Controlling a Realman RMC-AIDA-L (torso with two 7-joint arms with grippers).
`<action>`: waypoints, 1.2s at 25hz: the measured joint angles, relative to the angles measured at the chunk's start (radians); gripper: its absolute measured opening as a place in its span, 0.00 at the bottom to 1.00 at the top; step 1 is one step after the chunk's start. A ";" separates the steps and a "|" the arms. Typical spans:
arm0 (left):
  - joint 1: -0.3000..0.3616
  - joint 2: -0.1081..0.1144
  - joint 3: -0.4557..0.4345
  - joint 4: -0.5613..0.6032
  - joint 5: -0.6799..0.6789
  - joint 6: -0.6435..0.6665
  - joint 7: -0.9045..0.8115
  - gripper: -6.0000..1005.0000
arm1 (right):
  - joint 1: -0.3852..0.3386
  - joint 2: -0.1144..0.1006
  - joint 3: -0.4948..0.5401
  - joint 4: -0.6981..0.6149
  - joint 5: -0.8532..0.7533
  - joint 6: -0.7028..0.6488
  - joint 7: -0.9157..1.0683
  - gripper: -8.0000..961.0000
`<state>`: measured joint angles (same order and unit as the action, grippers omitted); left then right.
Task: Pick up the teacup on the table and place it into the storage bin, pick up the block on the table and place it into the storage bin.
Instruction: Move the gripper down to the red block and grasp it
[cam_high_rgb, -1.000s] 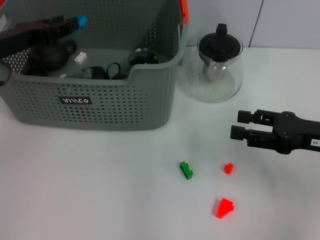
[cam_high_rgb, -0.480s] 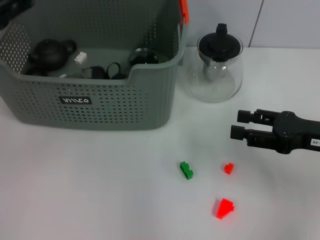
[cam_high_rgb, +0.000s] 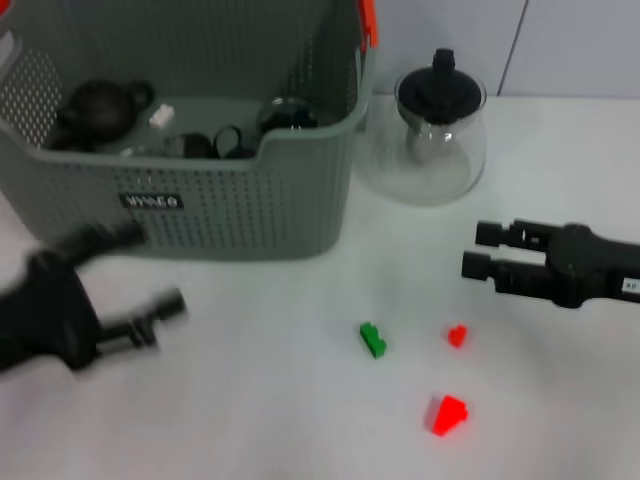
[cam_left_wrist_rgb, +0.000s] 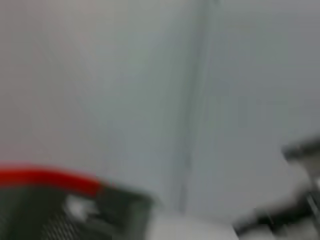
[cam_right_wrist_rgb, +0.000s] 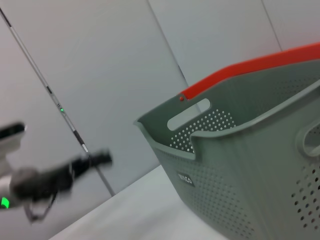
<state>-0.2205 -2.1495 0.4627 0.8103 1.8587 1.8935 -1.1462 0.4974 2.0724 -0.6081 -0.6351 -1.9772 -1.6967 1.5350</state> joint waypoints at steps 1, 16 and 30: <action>0.006 -0.006 0.012 -0.003 0.042 -0.004 0.027 0.92 | -0.002 0.000 -0.002 0.000 0.000 0.000 -0.001 0.76; -0.006 -0.005 0.015 -0.057 0.185 -0.046 0.056 0.92 | 0.077 0.010 -0.170 -0.244 -0.238 -0.072 0.223 0.76; 0.002 -0.007 -0.001 -0.063 0.201 -0.055 0.058 0.92 | 0.341 0.027 -0.585 -0.433 -0.474 -0.042 0.605 0.76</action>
<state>-0.2186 -2.1566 0.4619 0.7477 2.0596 1.8381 -1.0879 0.8385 2.0991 -1.1936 -1.0684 -2.4514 -1.7385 2.1403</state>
